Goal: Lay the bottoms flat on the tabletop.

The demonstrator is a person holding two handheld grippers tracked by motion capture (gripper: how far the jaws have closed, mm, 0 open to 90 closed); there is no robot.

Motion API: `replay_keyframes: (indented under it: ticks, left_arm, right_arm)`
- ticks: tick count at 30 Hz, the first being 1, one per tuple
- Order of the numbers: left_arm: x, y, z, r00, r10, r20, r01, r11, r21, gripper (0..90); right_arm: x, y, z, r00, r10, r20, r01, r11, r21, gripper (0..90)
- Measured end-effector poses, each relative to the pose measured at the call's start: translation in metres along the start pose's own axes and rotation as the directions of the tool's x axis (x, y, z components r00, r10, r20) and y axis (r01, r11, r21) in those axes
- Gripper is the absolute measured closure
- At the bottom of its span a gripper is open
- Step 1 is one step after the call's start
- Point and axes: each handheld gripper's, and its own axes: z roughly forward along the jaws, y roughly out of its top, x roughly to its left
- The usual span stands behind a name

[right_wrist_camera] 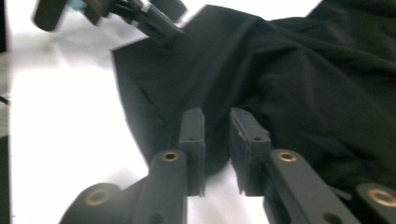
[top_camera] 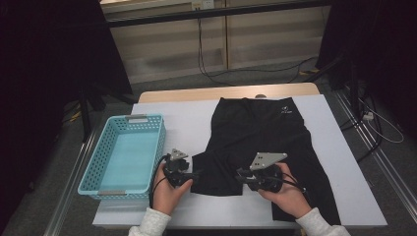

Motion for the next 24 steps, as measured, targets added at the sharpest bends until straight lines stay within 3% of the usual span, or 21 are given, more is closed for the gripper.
replay_keyframes:
  ticks: [3,5,7,8,10,15,20,24]
  left_arm:
    - [0.0,0.0,0.0,1.0,0.0,0.0,0.0,1.0,0.0,37.9]
    - [-0.001,-0.001,-0.001,1.0,0.002,0.0,-0.002,1.0,0.001,39.3]
    - [-0.001,-0.001,-0.001,1.0,-0.003,0.007,0.003,1.0,0.005,41.8]
    - [-0.001,-0.001,-0.002,1.0,-0.001,0.005,0.001,1.0,0.005,43.2]
    - [0.0,-0.001,-0.002,0.9999,-0.008,0.01,0.008,1.0,0.006,45.1]
    - [-0.001,-0.001,-0.005,0.9997,-0.019,0.018,0.019,0.9996,0.022,52.0]
    - [-0.004,-0.002,-0.007,0.9966,-0.047,0.068,0.044,0.9976,0.053,60.5]
    - [-0.01,-0.005,-0.007,0.9924,-0.084,0.09,0.078,0.9944,0.071,79.5]
  right_arm:
    - [0.006,-0.001,0.013,0.9996,-0.028,0.007,0.028,0.999,0.031,60.1]
    - [0.007,-0.004,0.024,0.9996,-0.027,-0.001,0.027,0.998,0.064,57.4]
    - [0.007,-0.007,0.031,0.9996,-0.026,-0.014,0.028,0.994,0.104,71.7]
    - [0.007,-0.008,0.031,0.9993,-0.027,-0.026,0.029,0.995,0.091,82.3]
    - [0.008,-0.008,0.029,0.9984,-0.028,-0.05,0.033,0.994,0.104,88.0]
    - [0.013,-0.011,0.017,0.9963,-0.018,-0.083,0.027,0.995,0.1,88.6]
    - [0.023,-0.012,0.009,0.9955,-0.022,-0.092,0.03,0.996,0.087,88.5]
    - [0.029,-0.015,0.001,0.9958,-0.029,-0.087,0.036,0.996,0.078,88.5]
